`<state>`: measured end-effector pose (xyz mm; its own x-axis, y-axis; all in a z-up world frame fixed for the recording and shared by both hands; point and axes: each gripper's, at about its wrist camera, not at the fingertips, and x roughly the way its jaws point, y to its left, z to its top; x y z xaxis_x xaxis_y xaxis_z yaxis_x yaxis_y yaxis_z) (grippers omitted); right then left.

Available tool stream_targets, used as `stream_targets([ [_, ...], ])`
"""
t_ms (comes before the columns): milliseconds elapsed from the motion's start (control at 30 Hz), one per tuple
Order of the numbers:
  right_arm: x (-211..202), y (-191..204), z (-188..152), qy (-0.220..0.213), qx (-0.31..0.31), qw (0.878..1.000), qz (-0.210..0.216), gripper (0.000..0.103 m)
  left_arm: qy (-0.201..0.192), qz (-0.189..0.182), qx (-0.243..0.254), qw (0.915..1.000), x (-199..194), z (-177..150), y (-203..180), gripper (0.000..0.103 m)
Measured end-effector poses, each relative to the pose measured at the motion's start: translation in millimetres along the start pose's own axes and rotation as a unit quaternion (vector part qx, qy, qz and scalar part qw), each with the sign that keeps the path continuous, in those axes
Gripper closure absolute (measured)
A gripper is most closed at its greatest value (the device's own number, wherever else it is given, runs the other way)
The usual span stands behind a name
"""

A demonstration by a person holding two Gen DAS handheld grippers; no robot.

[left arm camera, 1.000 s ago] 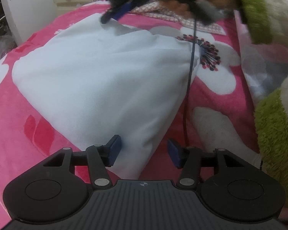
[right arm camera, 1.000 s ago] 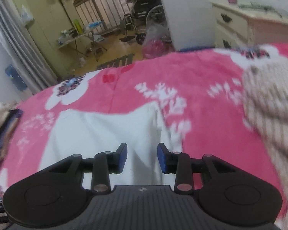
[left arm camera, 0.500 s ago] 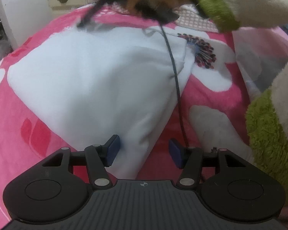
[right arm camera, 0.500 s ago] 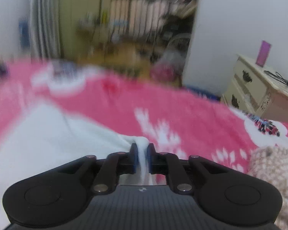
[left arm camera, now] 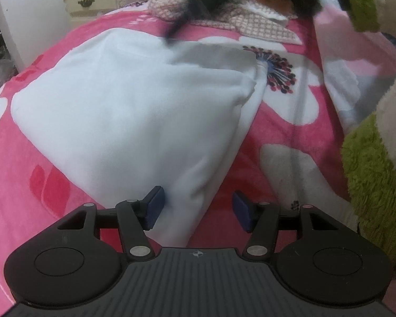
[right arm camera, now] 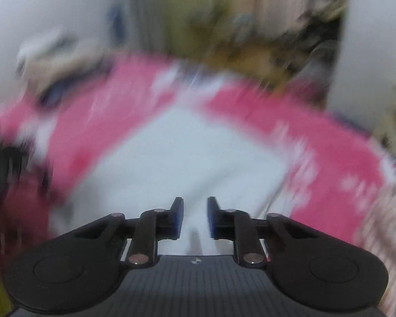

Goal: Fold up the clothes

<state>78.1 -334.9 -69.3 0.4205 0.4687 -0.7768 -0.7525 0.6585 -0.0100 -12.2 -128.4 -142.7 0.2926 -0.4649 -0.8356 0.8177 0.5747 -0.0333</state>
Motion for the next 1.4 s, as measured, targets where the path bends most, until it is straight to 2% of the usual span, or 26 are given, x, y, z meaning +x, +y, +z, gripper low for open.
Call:
stream_targets([
  [33, 3, -3, -10, 0.030, -0.011, 0.999, -0.026, 0.086, -0.001, 0.000, 0.002, 1.0000, -1, 0, -1, 0.046],
  [67, 6, -7, -19, 0.060, -0.022, 0.997, -0.052, 0.089, -0.004, -0.002, 0.005, 1.0000, -2, 0, -2, 0.046],
  [167, 11, -16, -44, 0.136, -0.051, 0.982, -0.122, 0.095, -0.003, -0.001, 0.006, 1.0000, -3, -1, -1, 0.046],
  [267, -14, -7, -24, 0.091, -0.061, 0.988, -0.106, 0.095, -0.003, -0.003, 0.005, 1.0000, -3, -1, 0, 0.046],
  [367, -18, 33, 3, 0.043, -0.118, 0.991, -0.042, 0.096, -0.003, -0.006, 0.005, 1.0000, -4, -2, 1, 0.046],
  [400, -16, 44, 6, 0.038, -0.133, 0.990, -0.009, 0.096, -0.005, -0.007, 0.007, 0.9999, -4, -2, 1, 0.046],
  [433, -10, 51, 1, 0.051, -0.147, 0.988, 0.016, 0.096, -0.006, -0.008, 0.009, 0.9999, -5, -2, 0, 0.046],
  [533, 16, 54, -42, 0.164, -0.195, 0.967, 0.010, 0.101, -0.011, -0.010, 0.015, 0.9998, -6, -3, 0, 0.046],
  [567, 12, 44, -58, 0.178, -0.188, 0.966, -0.008, 0.102, -0.012, -0.011, 0.017, 0.9997, -6, -3, 0, 0.046],
  [600, 2, 30, -58, 0.177, -0.133, 0.975, -0.011, 0.103, -0.012, -0.008, 0.019, 0.9997, -6, -3, -1, 0.045],
  [633, -9, 19, -56, 0.177, -0.096, 0.979, -0.025, 0.101, -0.011, -0.006, 0.020, 0.9997, -5, -3, -1, 0.045],
  [667, -19, 21, -50, 0.177, -0.110, 0.976, -0.055, 0.098, -0.012, -0.004, 0.023, 0.9997, -5, -4, -2, 0.045],
  [733, -36, 36, -37, 0.159, -0.147, 0.974, -0.061, 0.098, -0.016, -0.002, 0.028, 0.9995, -5, -5, -4, 0.045],
  [767, -43, 45, -29, 0.146, -0.161, 0.975, -0.056, 0.098, -0.018, 0.000, 0.030, 0.9994, -6, -6, -4, 0.045],
  [833, -45, 74, -14, 0.109, -0.179, 0.978, -0.010, 0.099, -0.019, 0.001, 0.031, 0.9993, -7, -5, -5, 0.045],
  [900, -31, 101, -16, 0.096, -0.203, 0.974, 0.017, 0.099, -0.021, 0.002, 0.037, 0.9991, -7, -6, -6, 0.045],
  [933, -21, 103, -22, 0.105, -0.197, 0.974, 0.025, 0.099, -0.022, 0.004, 0.041, 0.9989, -7, -7, -6, 0.045],
  [967, -9, 100, -35, 0.133, -0.187, 0.973, 0.023, 0.099, -0.024, 0.005, 0.047, 0.9986, -7, -9, -8, 0.045],
  [1033, 11, 86, -73, 0.221, -0.187, 0.957, -0.017, 0.102, -0.029, 0.005, 0.056, 0.9980, -10, -12, -10, 0.045],
  [1100, -5, 75, -82, 0.250, -0.171, 0.952, -0.046, 0.103, -0.030, 0.000, 0.050, 0.9983, -14, -14, -10, 0.045],
  [1167, -23, 66, -87, 0.272, -0.157, 0.947, -0.072, 0.099, -0.033, -0.008, 0.037, 0.9987, -18, -17, -8, 0.045],
  [1233, -42, 74, -65, 0.237, -0.144, 0.958, -0.074, 0.098, -0.035, -0.014, 0.022, 0.9990, -21, -18, -5, 0.045],
  [1300, -50, 89, -39, 0.183, -0.135, 0.972, -0.061, 0.098, -0.034, -0.020, 0.013, 0.9991, -22, -20, -5, 0.045],
  [1400, -25, 114, -8, 0.106, -0.125, 0.986, -0.014, 0.098, -0.024, -0.029, 0.010, 0.9992, -23, -24, -7, 0.045],
])
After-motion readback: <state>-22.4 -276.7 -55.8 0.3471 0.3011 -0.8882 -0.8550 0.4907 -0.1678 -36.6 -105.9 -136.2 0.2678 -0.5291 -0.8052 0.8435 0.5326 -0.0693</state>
